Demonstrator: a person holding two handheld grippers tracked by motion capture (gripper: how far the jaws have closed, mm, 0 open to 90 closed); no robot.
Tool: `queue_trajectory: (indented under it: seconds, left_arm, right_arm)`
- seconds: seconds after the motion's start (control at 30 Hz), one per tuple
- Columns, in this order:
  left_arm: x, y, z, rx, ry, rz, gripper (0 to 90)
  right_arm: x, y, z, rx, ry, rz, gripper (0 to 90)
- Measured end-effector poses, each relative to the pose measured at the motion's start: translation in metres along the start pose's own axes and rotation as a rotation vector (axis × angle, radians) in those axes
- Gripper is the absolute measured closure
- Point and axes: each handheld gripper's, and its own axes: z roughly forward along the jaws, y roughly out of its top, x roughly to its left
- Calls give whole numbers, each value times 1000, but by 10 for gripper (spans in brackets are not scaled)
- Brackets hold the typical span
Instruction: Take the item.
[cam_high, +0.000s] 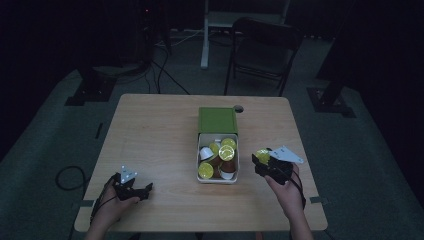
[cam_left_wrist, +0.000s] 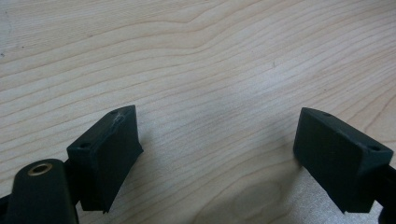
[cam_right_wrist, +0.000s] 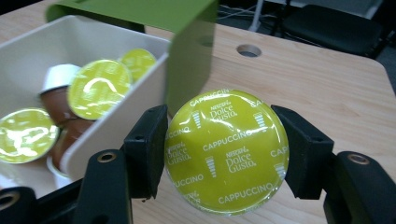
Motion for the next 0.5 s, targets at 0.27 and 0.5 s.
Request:
queue_trajectory:
  seconds: [0.27, 0.5]
  left_arm:
    - [0, 0, 0, -1, 0, -1, 152]
    - [0, 0, 0, 0, 0, -1, 152]
  right_arm:
    - [-18, -14, 4, 18, -49, 30, 396]
    - [-33, -28, 5, 48, -82, 65, 396]
